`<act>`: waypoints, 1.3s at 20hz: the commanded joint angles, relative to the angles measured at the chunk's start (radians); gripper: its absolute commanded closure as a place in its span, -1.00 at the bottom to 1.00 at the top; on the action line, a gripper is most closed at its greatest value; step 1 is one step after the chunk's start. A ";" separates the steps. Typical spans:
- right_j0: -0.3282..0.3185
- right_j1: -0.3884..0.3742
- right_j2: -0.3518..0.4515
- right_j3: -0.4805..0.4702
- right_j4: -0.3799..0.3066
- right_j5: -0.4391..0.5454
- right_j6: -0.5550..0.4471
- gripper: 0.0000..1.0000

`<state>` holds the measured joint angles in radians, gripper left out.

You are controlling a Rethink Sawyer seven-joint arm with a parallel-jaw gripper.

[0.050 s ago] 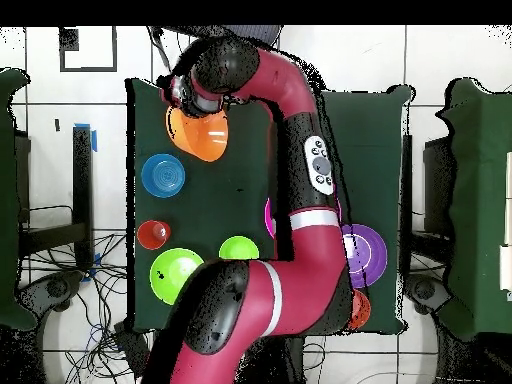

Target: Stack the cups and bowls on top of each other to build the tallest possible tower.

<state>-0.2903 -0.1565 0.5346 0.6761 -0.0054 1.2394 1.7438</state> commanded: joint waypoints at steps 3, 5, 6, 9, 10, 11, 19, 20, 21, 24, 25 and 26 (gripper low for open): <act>-0.075 -0.003 0.062 0.094 -0.031 0.083 -0.318 1.00; -0.106 -0.030 0.064 0.176 -0.023 0.039 -0.318 1.00; -0.113 -0.033 0.066 0.191 -0.023 0.033 -0.318 1.00; -0.143 -0.045 0.081 0.251 -0.025 0.004 -0.313 1.00; -0.149 -0.045 0.084 0.262 -0.028 -0.005 -0.310 1.00; -0.163 -0.055 0.090 0.302 -0.024 -0.024 -0.297 1.00; -0.247 -0.051 0.153 0.484 0.015 -0.068 -0.213 1.00; -0.253 -0.044 0.159 0.489 0.013 -0.071 -0.209 1.00; -0.260 -0.037 0.165 0.499 0.015 -0.071 -0.199 1.00; -0.271 -0.005 0.182 0.489 0.008 -0.071 -0.197 1.00; -0.272 0.008 0.185 0.480 0.010 -0.061 -0.194 1.00; -0.276 0.014 0.186 0.482 0.005 -0.064 -0.192 1.00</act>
<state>-0.5478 -0.2117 0.6662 1.0367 0.0181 1.2421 1.7426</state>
